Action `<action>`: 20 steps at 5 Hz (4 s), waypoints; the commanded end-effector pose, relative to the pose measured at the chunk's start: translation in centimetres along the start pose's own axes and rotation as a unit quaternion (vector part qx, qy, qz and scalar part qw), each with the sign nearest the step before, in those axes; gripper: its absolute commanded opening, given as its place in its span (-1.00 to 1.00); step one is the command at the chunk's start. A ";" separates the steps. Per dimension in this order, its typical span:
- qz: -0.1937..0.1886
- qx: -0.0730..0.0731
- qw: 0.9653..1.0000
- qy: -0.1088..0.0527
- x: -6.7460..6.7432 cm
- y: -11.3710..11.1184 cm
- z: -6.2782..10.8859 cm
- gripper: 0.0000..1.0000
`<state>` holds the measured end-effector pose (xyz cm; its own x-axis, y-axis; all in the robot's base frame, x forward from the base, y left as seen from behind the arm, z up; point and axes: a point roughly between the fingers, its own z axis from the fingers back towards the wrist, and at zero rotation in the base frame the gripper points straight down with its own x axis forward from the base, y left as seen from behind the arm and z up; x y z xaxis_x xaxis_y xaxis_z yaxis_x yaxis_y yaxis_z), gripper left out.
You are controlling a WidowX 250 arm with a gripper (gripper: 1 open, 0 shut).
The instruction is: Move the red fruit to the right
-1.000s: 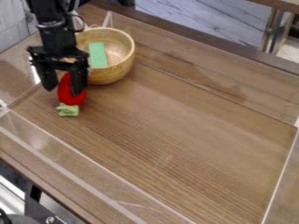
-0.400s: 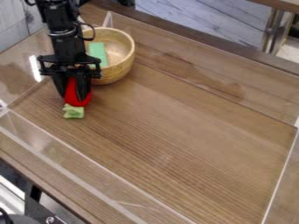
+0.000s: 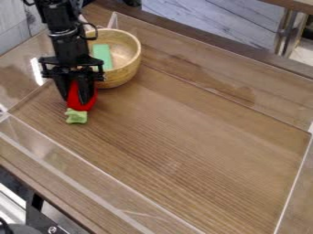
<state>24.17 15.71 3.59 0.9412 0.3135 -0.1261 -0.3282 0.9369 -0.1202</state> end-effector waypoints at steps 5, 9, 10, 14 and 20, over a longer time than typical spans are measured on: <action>-0.047 -0.018 0.997 -0.063 0.5 -2.0 3.4 -1.00; -0.182 -0.045 0.978 -0.093 1.3 -16.0 4.2 -1.00; -0.225 -0.044 0.969 -0.088 1.1 -19.2 3.4 -1.00; -0.246 -0.027 0.965 -0.093 4.2 -20.2 0.4 -1.00; -0.175 -0.021 0.978 -0.111 3.2 -21.0 3.1 -1.00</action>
<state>33.65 -2.73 6.19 0.9981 0.0066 0.0614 0.0033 0.9872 -0.1598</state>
